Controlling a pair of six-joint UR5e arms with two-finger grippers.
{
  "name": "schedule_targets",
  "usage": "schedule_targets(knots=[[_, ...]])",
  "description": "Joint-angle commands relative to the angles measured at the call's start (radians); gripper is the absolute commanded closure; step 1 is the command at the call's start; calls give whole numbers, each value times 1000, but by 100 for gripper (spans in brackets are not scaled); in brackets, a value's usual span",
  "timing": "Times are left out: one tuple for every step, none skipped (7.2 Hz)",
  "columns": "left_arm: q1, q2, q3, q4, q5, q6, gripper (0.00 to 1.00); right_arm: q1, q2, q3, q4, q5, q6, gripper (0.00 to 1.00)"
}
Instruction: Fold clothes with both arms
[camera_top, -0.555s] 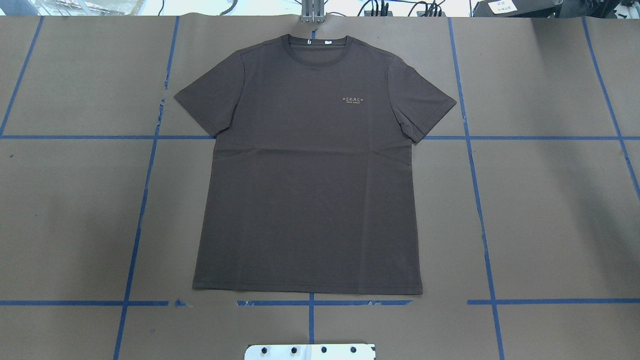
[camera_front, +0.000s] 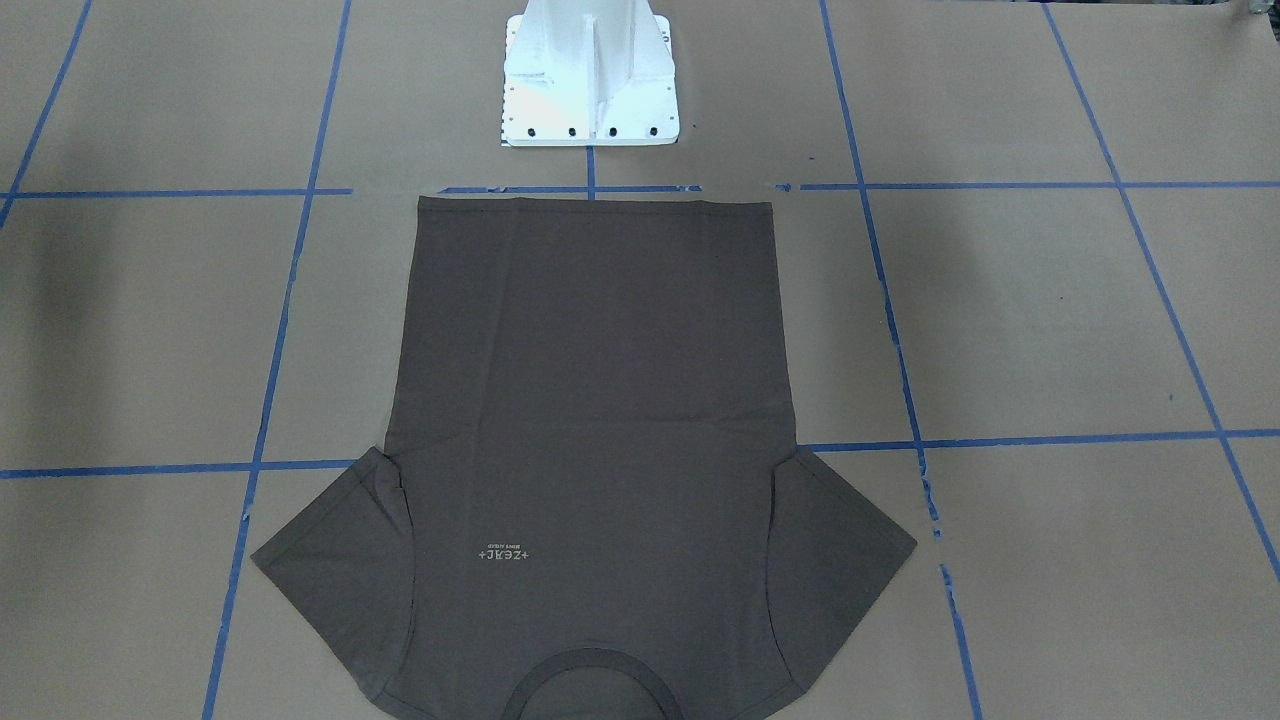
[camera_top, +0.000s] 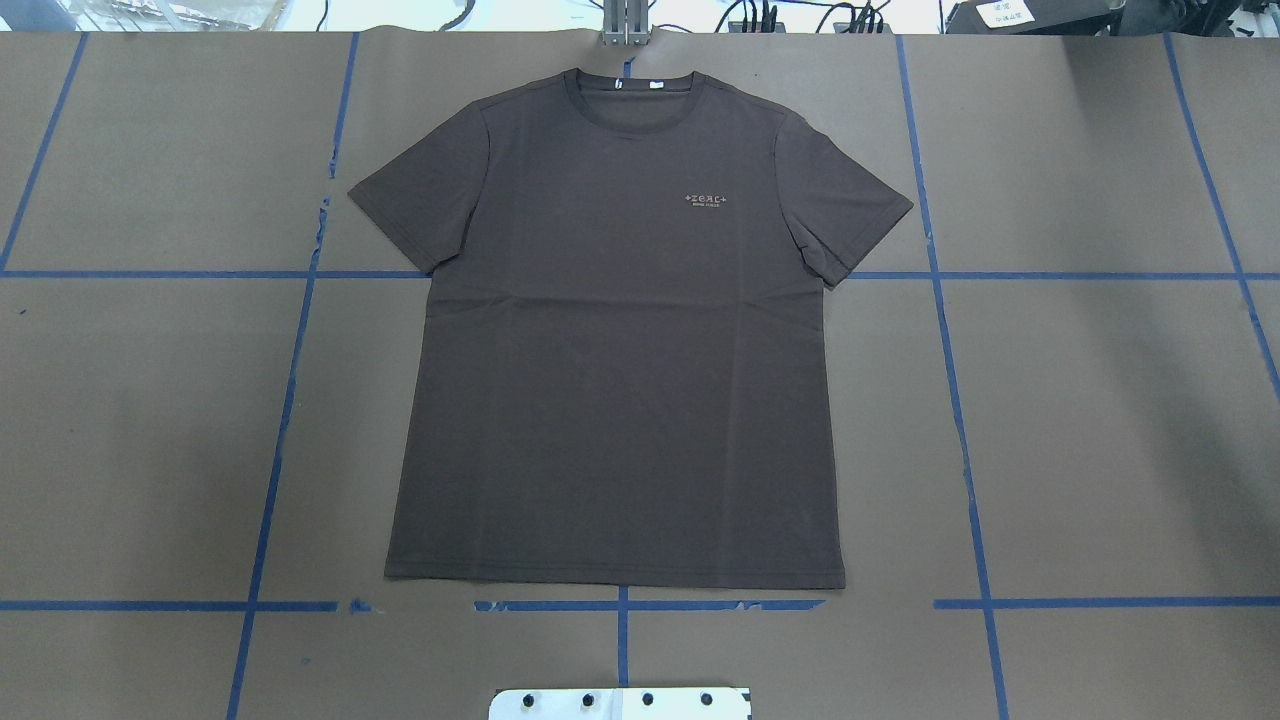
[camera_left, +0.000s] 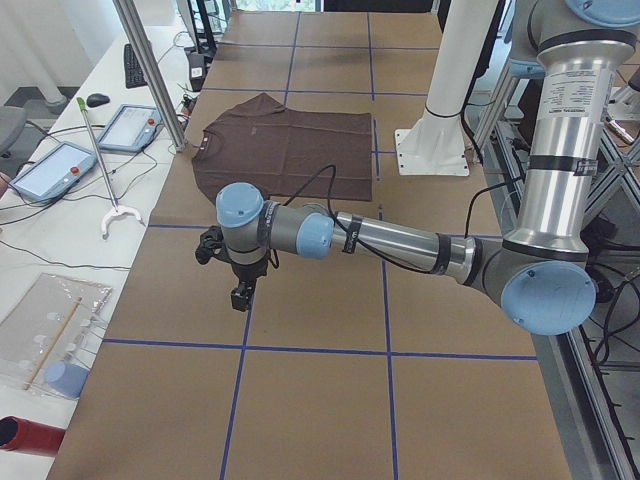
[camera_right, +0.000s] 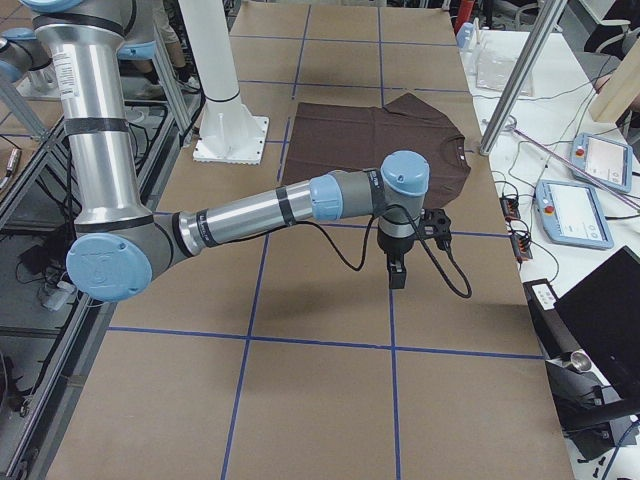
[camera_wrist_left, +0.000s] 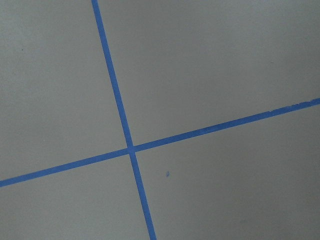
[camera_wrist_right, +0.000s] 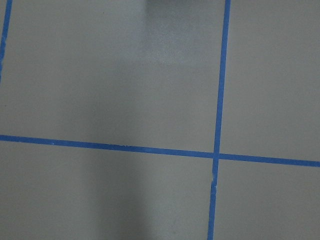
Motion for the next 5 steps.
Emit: schedule_targets(knots=[[2,13,-15,-5,-5,-7,0,-4,-33,-9,21,16,8,0],[5,8,-16,-16,-5,5,0,-4,-58,14,29,78,8,0],[4,13,-49,-51,0,2,0,-14,-72,35,27,106,14,0],[2,18,-65,-68,-8,-2,0,-55,-66,41,29,106,50,0],[10,13,-62,-71,-6,-5,0,-89,-59,38,29,102,84,0]])
